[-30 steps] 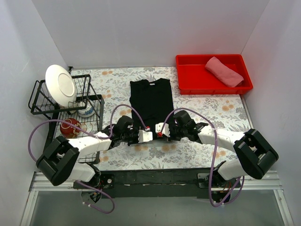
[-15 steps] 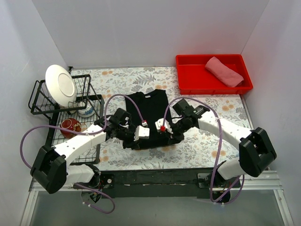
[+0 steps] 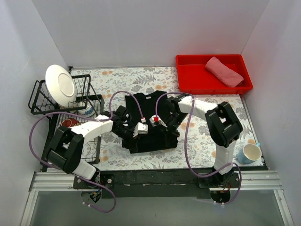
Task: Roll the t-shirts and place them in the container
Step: Roll the T-shirt to the center of the board.
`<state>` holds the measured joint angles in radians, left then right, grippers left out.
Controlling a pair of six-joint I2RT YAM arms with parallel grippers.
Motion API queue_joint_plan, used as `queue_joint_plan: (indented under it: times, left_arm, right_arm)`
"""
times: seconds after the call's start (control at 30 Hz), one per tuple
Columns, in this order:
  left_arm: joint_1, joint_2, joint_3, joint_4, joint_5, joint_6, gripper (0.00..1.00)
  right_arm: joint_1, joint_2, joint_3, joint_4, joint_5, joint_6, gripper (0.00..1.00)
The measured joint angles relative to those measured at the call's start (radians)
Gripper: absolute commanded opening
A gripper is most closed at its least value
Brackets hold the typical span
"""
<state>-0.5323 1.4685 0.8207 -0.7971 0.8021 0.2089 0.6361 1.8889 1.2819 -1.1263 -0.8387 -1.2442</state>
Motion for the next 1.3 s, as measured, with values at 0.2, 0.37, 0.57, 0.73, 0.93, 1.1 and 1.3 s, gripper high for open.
queue_joint_plan:
  times: [0.2, 0.37, 0.57, 0.73, 0.93, 1.1, 1.3]
  left_arm:
    - [0.047, 0.093, 0.01, 0.004, 0.018, 0.021, 0.12]
    - [0.079, 0.19, 0.069, -0.01, 0.009, 0.034, 0.15]
    - [0.109, 0.264, 0.124, -0.042, 0.011, 0.047, 0.3]
    - [0.143, 0.271, 0.158, -0.082, -0.01, 0.018, 0.42]
    - [0.157, 0.204, 0.175, -0.088, -0.105, -0.034, 0.53]
    - [0.149, -0.003, 0.157, -0.038, -0.177, -0.075, 0.59]
    - [-0.034, -0.281, -0.001, 0.154, -0.288, -0.048, 0.68]
  right_arm:
    - [-0.006, 0.113, 0.061, -0.056, -0.029, -0.041, 0.01]
    - [-0.042, 0.198, 0.143, -0.085, -0.032, -0.046, 0.01]
    - [-0.097, 0.292, 0.215, -0.111, -0.05, -0.041, 0.01]
    - [-0.113, 0.337, 0.242, -0.149, -0.066, -0.034, 0.01]
    - [-0.121, 0.395, 0.306, -0.202, -0.072, -0.007, 0.01]
    - [-0.122, 0.484, 0.415, -0.276, -0.06, 0.075, 0.01]
    - [-0.124, 0.525, 0.455, -0.312, -0.059, 0.128, 0.01]
